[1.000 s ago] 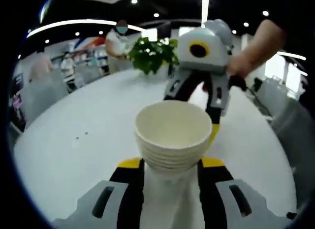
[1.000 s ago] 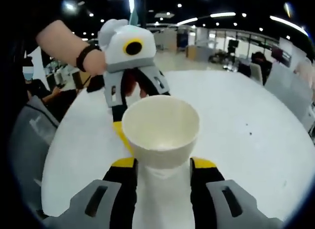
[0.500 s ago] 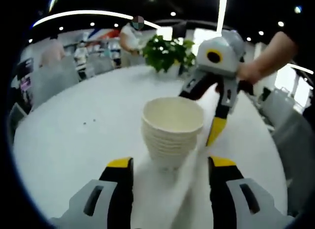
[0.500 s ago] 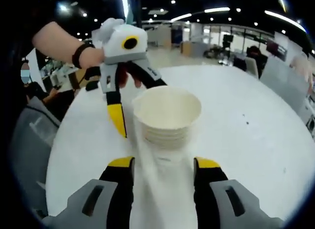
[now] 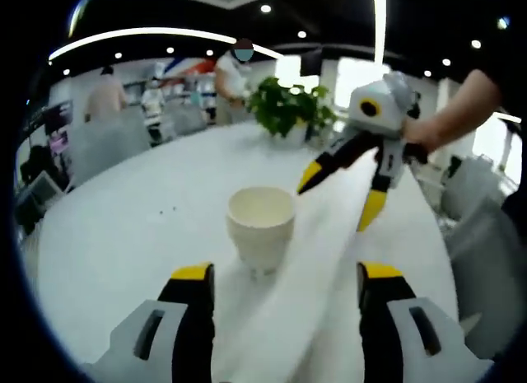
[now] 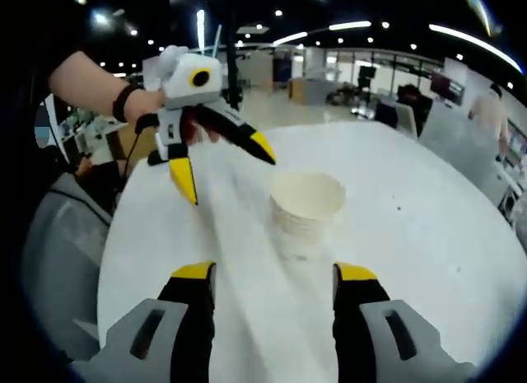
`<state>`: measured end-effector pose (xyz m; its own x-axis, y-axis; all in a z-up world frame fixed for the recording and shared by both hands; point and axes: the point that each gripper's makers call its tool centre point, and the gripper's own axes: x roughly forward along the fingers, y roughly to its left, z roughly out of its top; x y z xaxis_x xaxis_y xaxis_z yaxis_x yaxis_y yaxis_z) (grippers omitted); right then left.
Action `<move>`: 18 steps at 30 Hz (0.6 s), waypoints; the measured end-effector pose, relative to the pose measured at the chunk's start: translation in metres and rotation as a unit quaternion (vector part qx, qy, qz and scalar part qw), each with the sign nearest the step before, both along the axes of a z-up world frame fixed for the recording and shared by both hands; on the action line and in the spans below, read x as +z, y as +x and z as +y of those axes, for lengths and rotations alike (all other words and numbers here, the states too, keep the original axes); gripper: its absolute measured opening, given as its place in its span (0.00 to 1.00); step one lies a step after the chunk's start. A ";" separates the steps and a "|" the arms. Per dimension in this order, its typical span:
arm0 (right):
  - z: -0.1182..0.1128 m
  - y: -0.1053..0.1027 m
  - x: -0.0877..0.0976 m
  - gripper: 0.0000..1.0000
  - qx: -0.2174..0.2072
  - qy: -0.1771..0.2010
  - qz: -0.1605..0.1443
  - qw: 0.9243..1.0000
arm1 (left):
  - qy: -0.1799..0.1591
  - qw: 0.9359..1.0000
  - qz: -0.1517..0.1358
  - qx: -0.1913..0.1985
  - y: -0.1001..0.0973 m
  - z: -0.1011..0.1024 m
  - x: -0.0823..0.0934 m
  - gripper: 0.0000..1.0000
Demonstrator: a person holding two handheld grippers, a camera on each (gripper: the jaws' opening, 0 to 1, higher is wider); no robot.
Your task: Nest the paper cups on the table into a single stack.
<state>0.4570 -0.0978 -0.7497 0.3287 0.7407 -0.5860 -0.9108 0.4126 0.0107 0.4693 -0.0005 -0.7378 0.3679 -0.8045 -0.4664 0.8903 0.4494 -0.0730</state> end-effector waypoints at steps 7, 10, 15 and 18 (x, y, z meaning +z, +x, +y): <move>-0.011 -0.038 0.022 0.61 -0.008 0.001 -0.017 1.000 | -0.013 1.000 -0.021 0.010 -0.032 0.010 0.026 0.71; -0.014 -0.051 0.035 0.62 -0.018 0.009 -0.028 0.999 | -0.015 0.999 -0.029 0.012 -0.047 0.017 0.034 0.72; -0.020 -0.071 0.050 0.66 -0.035 0.015 -0.042 0.998 | -0.031 0.998 -0.042 0.039 -0.061 0.031 0.047 0.85; -0.023 -0.082 0.054 0.69 -0.065 0.036 -0.034 0.997 | -0.038 0.997 -0.040 0.045 -0.072 0.038 0.047 0.86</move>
